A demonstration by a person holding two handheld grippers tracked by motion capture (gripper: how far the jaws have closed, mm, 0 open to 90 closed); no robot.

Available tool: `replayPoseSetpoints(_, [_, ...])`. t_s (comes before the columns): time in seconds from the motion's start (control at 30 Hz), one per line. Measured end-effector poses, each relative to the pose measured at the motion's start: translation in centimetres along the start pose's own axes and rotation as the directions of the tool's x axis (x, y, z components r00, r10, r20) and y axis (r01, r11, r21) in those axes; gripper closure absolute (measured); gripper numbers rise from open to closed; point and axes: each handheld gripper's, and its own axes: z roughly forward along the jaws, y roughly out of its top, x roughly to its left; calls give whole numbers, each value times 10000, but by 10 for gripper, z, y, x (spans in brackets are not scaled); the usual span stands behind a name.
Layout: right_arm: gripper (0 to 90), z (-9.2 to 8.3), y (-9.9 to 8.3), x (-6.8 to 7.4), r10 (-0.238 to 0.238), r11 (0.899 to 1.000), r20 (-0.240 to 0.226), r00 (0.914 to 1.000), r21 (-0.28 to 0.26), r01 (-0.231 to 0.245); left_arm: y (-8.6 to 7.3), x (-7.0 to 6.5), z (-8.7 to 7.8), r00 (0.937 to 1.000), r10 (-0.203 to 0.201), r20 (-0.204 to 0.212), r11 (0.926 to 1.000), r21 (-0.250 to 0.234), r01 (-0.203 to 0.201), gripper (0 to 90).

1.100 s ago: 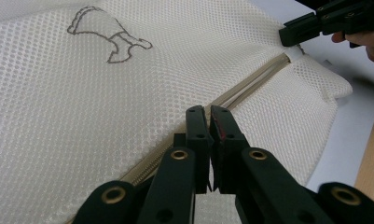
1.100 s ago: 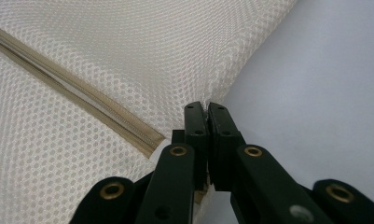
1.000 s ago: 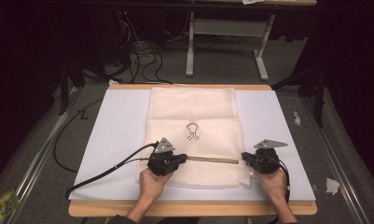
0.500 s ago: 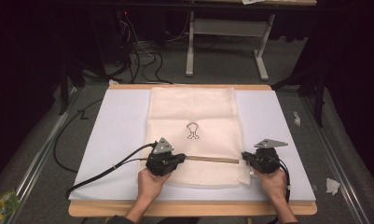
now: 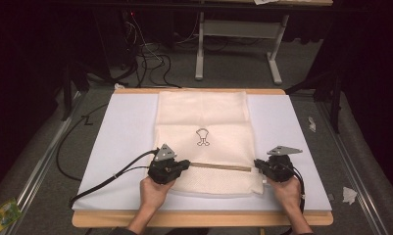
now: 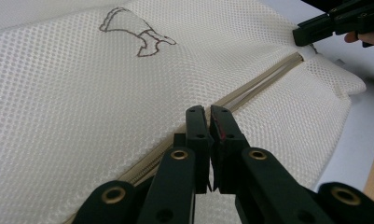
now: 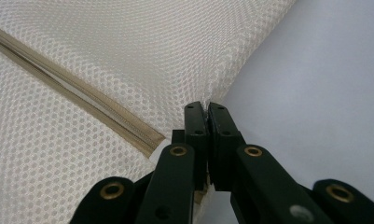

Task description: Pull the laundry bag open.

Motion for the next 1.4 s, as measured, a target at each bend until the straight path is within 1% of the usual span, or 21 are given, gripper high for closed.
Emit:
replayPoseSetpoints(0.07, [889, 0, 0, 0, -8, 10000, 12, 10000, 1, 8, -1, 2, -3, 10000, -39, -43, 10000, -46, 39, 871])
replayPoseSetpoints(0.13, [889, 0, 0, 0, -9, 10000, 12, 10000, 8, 9, -2, 5, -5, 9998, -167, -55, 9997, -170, 166, 872])
replayPoseSetpoints(0.23, [889, 0, 0, 0, 1, 10000, 2, 10000, 43, -1, -3, 7, -7, 9997, -187, -172, 9997, -182, 184, 872])
replayPoseSetpoints(0.27, [889, 1, 0, 0, -4, 10000, 13, 10000, 57, 4, -4, 8, -9, 9997, -126, -208, 9998, -133, 123, 871])
replayPoseSetpoints(0.3, [889, 1, 0, 0, -1, 10000, 16, 10000, 53, 1, -4, 9, -10, 9996, -184, -220, 9996, -199, 180, 872])
replayPoseSetpoints(0.37, [889, 0, 0, 0, -6, 10000, -15, 10000, 63, 6, -4, 11, -12, 9995, -172, -257, 9998, -146, 168, 872])
replayPoseSetpoints(0.53, [889, 1, 0, 1, -5, 10000, 2, 10000, 47, 5, -7, 16, -17, 9988, -336, -354, 9992, -226, 328, 872])
replayPoseSetpoints(0.57, [889, 1, 0, 1, -32, 10000, 15, 10000, 87, 32, -7, 16, -17, 9988, -336, -354, 9992, -226, 328, 872])
replayPoseSetpoints(0.6, [889, 1, 0, 1, -84, 9999, 34, 10000, 83, 84, -7, 16, -19, 9981, -230, -570, 9996, -202, 219, 872])
replayPoseSetpoints(0.7, [889, 1, 0, 1, -45, 9999, 22, 10000, 105, 45, -7, 17, -20, 9981, -206, -573, 9997, -169, 197, 872])
replayPoseSetpoints(0.73, [889, 1, 0, 1, -49, 9999, 15, 10000, 99, 49, -7, 17, -21, 9978, -156, -646, 9998, -168, 146, 872])
replayPoseSetpoints(0.83, [889, 1, 0, 1, -50, 9999, -9, 10000, 98, 51, -7, 18, -21, 9976, -167, -665, 9997, -168, 156, 872])
replayPoseSetpoints(0.87, [889, 1, 0, 1, -59, 9999, -5, 10000, 101, 59, -7, 18, -21, 9980, -197, -597, 9997, -171, 187, 872])
replayPoseSetpoints(0.9, [890, 1, 1, 1, -60, 9999, -9, 10000, 107, 60, -7, 18, -21, 9977, -179, -652, 9997, -167, 168, 872])
replayPoseSetpoints(0.93, [889, 2, 1, 1, -65, 9999, -14, 10000, 110, 66, -7, 18, -21, 9981, -217, -577, 9997, -152, 209, 872])
replayPoseSetpoints(1.07, [889, 2, 1, 2, -171, 9998, -19, 9999, 94, 171, -9, 20, -22, 9982, -306, -516, 9994, -153, 299, 872])
replayPoseSetpoints(1.27, [889, 2, 2, 3, -139, 9998, -50, 9999, 132, 139, -9, 22, -24, 9983, -422, -405, 9989, -212, 414, 872])
replayPoseSetpoints(1.37, [889, 1, 2, 3, -76, 9999, -85, 9999, 126, 77, -9, 23, -24, 9981, -433, -436, 9990, -163, 426, 872])
replayPoseSetpoints(1.4, [890, 1, 3, 3, -103, 9999, -66, 9999, 69, 103, -9, 23, -24, 9973, -387, -616, 9992, -122, 381, 872])
